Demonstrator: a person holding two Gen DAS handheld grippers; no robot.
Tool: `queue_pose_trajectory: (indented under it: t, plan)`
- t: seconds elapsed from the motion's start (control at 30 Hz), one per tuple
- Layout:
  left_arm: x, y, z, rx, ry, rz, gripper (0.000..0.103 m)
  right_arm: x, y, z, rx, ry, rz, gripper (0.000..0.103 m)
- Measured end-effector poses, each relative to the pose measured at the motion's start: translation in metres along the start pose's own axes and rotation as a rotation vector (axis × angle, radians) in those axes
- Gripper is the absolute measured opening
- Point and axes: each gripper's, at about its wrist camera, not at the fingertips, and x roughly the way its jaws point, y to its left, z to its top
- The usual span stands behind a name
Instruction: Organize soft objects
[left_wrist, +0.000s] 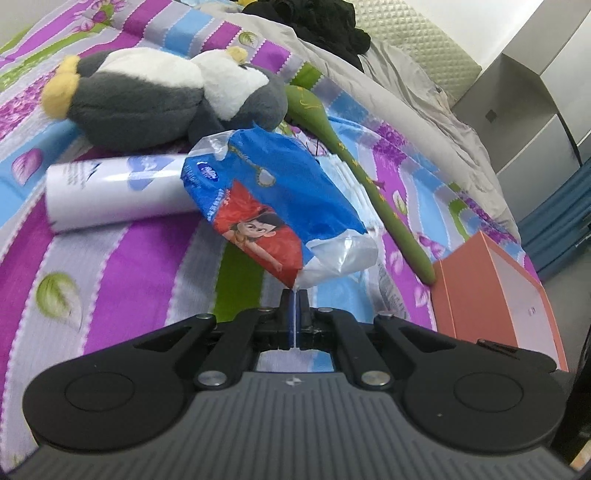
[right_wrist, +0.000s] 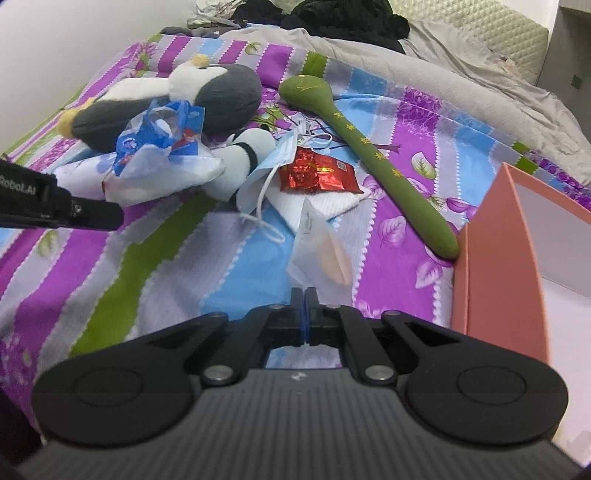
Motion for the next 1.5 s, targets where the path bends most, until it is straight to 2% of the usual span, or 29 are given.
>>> queue_pose_trajectory:
  t: [0.4,0.53,0.73,0.8,0.87,0.9,0.93,1.0,1.03,1.07,1.13,1.2,1.27,1.43,1.5]
  plan:
    - [-0.046,0.008,-0.057,0.031,0.051,0.007,0.001,-0.057,0.023,-0.037,-0.035,-0.001,-0.013,0.004]
    - [-0.058,0.014,-0.072,0.012,0.058,0.015,0.001,-0.073,0.032,-0.052,-0.042,0.0,-0.008,0.004]
    - [-0.058,0.016,-0.068,-0.008,0.067,0.013,0.002,-0.077,0.03,-0.067,0.033,0.023,0.016,0.007]
    - [-0.054,0.012,-0.063,0.0,0.063,0.011,0.002,-0.077,0.028,-0.067,0.055,0.024,0.033,0.011]
    - [-0.05,0.009,-0.056,-0.001,0.066,0.004,0.002,-0.077,0.024,-0.067,0.081,0.026,0.05,0.039]
    - [-0.047,0.006,-0.053,-0.002,0.065,0.001,0.003,-0.078,0.022,-0.066,0.095,0.024,0.061,0.045]
    - [-0.044,0.004,-0.05,-0.003,0.063,-0.002,0.007,-0.079,0.02,-0.066,0.108,0.018,0.068,0.053]
    - [-0.039,-0.001,-0.044,-0.004,0.059,-0.011,0.022,-0.082,0.018,-0.066,0.123,0.004,0.086,0.056]
    - [-0.035,-0.004,-0.041,-0.005,0.06,-0.011,0.038,-0.082,0.016,-0.065,0.132,0.001,0.101,0.058]
    - [-0.031,-0.008,-0.038,-0.007,0.06,-0.004,0.047,-0.08,0.015,-0.065,0.145,0.001,0.114,0.06]
    - [-0.022,-0.015,-0.032,0.001,0.06,-0.007,0.048,-0.075,0.011,-0.066,0.172,0.009,0.12,0.07]
    - [-0.011,-0.021,-0.027,-0.001,0.069,-0.004,0.05,-0.067,0.01,-0.065,0.184,0.021,0.111,0.07]
    - [-0.001,-0.025,-0.024,-0.01,0.072,0.015,0.064,-0.057,0.01,-0.064,0.184,0.036,0.104,0.07]
    - [0.025,-0.036,-0.018,0.002,0.065,0.071,0.066,-0.028,0.009,-0.062,0.191,0.089,0.092,0.07]
    - [0.037,-0.036,-0.017,-0.001,0.076,0.117,0.066,-0.019,0.008,-0.061,0.199,0.095,0.092,0.07]
